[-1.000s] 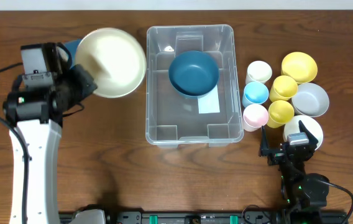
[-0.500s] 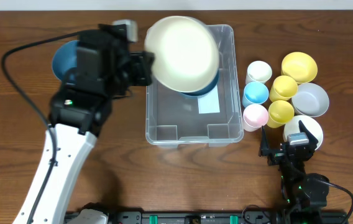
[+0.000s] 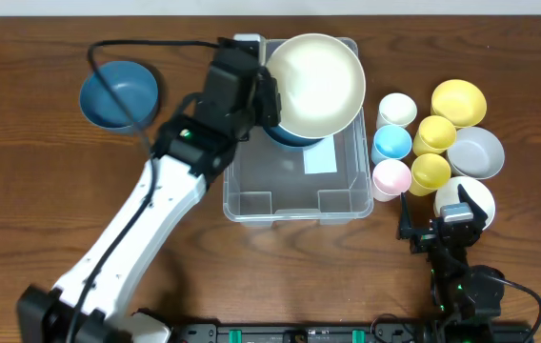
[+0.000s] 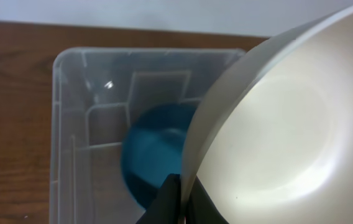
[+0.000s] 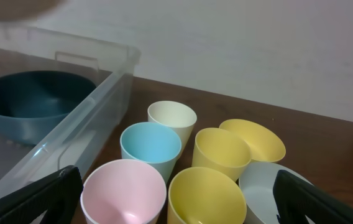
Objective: Pack container
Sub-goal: 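Lift the cream bowl and place it onto the teal bowl, then return the left gripper and grasp the remaining teal bowl rim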
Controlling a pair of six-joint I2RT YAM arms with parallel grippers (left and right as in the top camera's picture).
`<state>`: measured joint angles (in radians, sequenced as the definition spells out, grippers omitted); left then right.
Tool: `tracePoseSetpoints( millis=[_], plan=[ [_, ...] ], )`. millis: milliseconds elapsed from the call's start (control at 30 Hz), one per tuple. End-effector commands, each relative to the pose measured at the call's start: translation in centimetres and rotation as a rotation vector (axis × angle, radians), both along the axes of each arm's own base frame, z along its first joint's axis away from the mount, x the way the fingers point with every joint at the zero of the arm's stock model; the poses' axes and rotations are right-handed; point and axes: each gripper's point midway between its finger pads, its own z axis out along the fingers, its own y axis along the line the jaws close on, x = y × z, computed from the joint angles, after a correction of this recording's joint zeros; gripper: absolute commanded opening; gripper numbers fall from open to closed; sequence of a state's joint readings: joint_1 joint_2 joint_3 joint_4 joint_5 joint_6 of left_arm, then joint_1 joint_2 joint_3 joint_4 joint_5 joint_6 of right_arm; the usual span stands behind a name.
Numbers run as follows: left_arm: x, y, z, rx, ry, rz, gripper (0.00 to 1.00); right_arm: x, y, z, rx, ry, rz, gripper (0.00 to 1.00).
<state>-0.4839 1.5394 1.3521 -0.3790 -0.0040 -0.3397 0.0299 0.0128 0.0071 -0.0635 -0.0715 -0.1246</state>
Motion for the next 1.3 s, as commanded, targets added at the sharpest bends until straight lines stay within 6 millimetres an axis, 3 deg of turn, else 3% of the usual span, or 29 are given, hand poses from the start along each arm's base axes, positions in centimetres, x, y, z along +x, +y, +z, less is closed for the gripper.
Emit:
tracePoseSetpoints(
  millis=[0, 233, 433, 500, 533, 600, 767, 933, 1067, 1200, 1267],
  plan=[
    [1.3, 0.5, -1.9, 0.044, 0.011, 0.052, 0.06, 0.0, -0.1, -0.1, -0.007, 0.003, -0.001, 0.99],
    [3.3, 0.5, -5.8, 0.102, 0.042, 0.094, 0.06, 0.0, -0.1, -0.1, -0.007, 0.003, -0.001, 0.99],
    [3.6, 0.5, -7.9, 0.126, 0.078, 0.096, 0.06, 0.0, -0.1, -0.1, -0.007, 0.003, -0.001, 0.99],
    [3.6, 0.5, -8.0, 0.127, 0.080, 0.096, 0.09, 0.0, -0.1, -0.1, -0.007, 0.003, -0.001, 0.99],
    [3.6, 0.5, -8.0, 0.128, 0.080, 0.095, 0.28, 0.0, -0.1, -0.1, -0.007, 0.003, -0.001, 0.99],
    [3.6, 0.5, -7.9, 0.127, 0.079, 0.096, 0.51, 0.0, -0.1, -0.1, -0.007, 0.003, -0.001, 0.99],
    [3.4, 0.6, -7.4, 0.119, 0.084, 0.103, 0.53, 0.0, -0.1, -0.1, -0.007, 0.003, -0.001, 0.99],
    [2.9, 1.2, -4.4, 0.085, 0.053, 0.123, 0.53, 0.0, -0.1, -0.1, -0.007, 0.003, -0.001, 0.99],
    [2.6, 3.7, -1.0, 0.045, 0.005, 0.177, 0.54, 0.0, -0.1, -0.1, -0.007, 0.003, -0.001, 0.99],
    [2.2, 8.9, 1.3, 0.004, 0.003, 0.306, 0.53, 0.0, -0.1, -0.1, -0.007, 0.003, -0.001, 0.99],
    [1.9, 12.7, 1.8, -0.013, 0.020, 0.403, 0.53, 0.0, -0.1, -0.1, -0.007, 0.003, -0.001, 0.99]
  ],
)
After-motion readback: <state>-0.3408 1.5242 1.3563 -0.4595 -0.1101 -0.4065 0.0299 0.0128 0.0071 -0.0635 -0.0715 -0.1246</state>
